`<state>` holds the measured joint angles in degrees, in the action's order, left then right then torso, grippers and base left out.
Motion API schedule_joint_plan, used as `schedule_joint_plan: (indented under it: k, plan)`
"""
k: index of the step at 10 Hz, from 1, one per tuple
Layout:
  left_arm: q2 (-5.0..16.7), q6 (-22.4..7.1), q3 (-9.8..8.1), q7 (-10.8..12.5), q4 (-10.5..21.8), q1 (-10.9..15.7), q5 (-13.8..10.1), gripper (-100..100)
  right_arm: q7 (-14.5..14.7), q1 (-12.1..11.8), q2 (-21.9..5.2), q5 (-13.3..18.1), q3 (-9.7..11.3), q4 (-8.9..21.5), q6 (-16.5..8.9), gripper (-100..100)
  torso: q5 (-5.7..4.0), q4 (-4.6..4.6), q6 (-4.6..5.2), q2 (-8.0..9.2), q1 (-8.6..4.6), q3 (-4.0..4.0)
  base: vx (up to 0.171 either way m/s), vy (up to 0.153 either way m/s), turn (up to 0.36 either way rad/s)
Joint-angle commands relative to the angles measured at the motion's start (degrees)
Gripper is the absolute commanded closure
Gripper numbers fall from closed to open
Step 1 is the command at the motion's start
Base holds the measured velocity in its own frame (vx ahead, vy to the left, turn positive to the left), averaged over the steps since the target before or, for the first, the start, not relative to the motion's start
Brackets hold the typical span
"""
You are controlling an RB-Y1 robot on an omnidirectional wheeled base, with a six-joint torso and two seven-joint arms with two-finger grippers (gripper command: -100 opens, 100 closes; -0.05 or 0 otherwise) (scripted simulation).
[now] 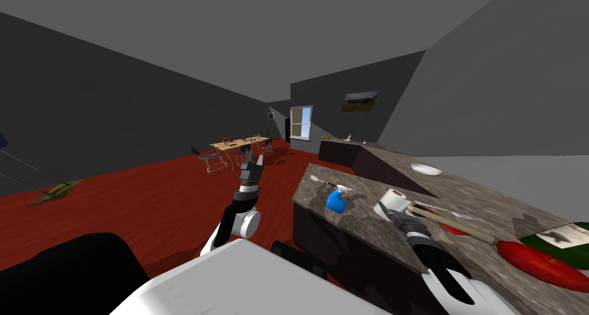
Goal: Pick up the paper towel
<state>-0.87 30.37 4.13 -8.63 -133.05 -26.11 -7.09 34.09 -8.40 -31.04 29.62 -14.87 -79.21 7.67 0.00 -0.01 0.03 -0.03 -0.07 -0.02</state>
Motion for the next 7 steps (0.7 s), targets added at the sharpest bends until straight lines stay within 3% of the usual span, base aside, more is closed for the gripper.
schedule_joint_plan:
  k: [1, 3, 4, 6, 7]
  plan:
    - [0.0, 0.0, 0.0, 0.0, 0.0, 0.0, 0.0, 0, 0.4, 0.8, -1.8, -1.1, -1.1, 2.9, 2.9, -100, 0.0, 0.0, 0.0, 0.0, 0.0, 0.0, -0.012, 0.029, 0.095]
    - [0.0, 0.0, 0.0, 0.0, 0.0, 0.0, 0.0, 0, 0.4, 0.8, -1.8, -1.1, -1.1, 5.0, 3.3, -100, 0.04, 0.02, 0.0, 0.08, 0.18, 0.05, 0.005, 0.039, 0.024]
    - [0.0, 0.0, 0.0, 0.0, 0.0, 0.0, 0.0, 0, 0.8, 1.5, -3.6, -2.2, -2.2, 7.2, 6.2, -100, 0.03, 0.02, 0.01, 0.08, 0.14, 0.05, -0.005, 0.045, 0.084]
    - [0.0, 0.0, 0.01, 0.0, 0.0, 0.0, 0.0, 0, 0.8, 1.5, -3.6, -2.2, -2.2, 9.9, 6.5, -100, 0.05, 0.03, 0.0, 0.1, 0.2, 0.06, 0.003, 0.042, 0.04]
    - [0.0, 0.0, 0.0, 0.0, 0.0, 0.0, 0.0, 0, 0.8, 1.5, -3.6, -2.2, -2.2, 9.9, 6.5, -100, 0.04, 0.02, 0.0, 0.08, 0.18, 0.05, 0.007, 0.015, -0.018]
